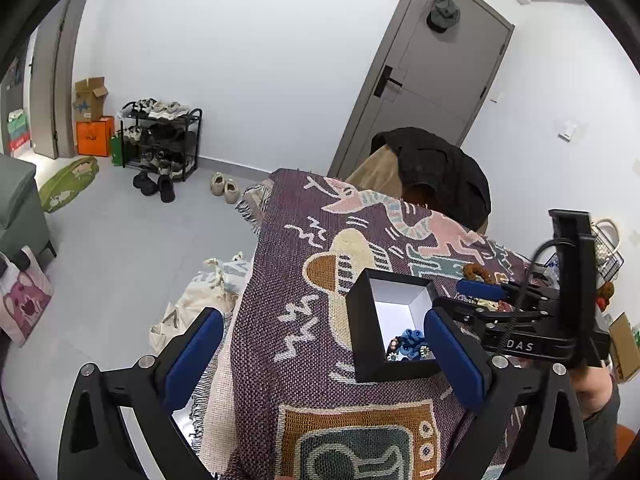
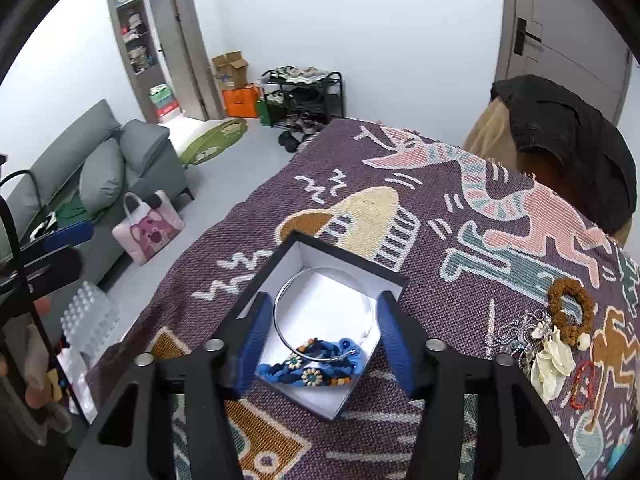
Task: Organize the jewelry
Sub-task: 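Lower the silver hoop into the black box and open the right gripper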
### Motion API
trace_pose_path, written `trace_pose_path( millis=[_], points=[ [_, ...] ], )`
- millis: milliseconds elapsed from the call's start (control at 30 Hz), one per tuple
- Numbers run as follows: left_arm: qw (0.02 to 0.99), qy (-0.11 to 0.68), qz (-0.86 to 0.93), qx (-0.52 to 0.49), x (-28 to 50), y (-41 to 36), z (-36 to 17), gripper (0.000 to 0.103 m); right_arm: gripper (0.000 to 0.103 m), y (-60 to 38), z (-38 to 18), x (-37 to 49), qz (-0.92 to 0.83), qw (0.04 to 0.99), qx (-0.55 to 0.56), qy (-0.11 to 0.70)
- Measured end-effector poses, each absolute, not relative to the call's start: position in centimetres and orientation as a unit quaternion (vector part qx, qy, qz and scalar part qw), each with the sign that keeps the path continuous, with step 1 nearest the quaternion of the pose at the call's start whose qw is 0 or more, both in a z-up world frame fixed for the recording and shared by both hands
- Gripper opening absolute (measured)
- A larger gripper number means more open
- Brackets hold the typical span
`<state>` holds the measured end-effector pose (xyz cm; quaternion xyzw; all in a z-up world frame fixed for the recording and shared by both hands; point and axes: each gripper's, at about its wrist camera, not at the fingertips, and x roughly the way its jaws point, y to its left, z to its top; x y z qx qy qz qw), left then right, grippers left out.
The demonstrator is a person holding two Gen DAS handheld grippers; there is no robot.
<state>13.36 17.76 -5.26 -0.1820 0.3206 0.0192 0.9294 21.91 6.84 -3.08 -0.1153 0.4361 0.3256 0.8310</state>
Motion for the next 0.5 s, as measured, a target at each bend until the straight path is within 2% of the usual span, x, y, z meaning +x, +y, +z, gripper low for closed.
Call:
trace_pose_path(
  millis=[67,500],
  points=[
    [0.931,0.316,0.020,-0.180,13.2,17.7,-5.2,0.101,0.082,6.2,-3.0,21.9,0.319,0.838,-0.107,0.431],
    [0.942,0.296,0.004,-0.155,13.3,15.1,-4.6,0.100,0.082,-3.4,-1.4,20.6,0.275,0.863,0.013,0.423]
  ],
)
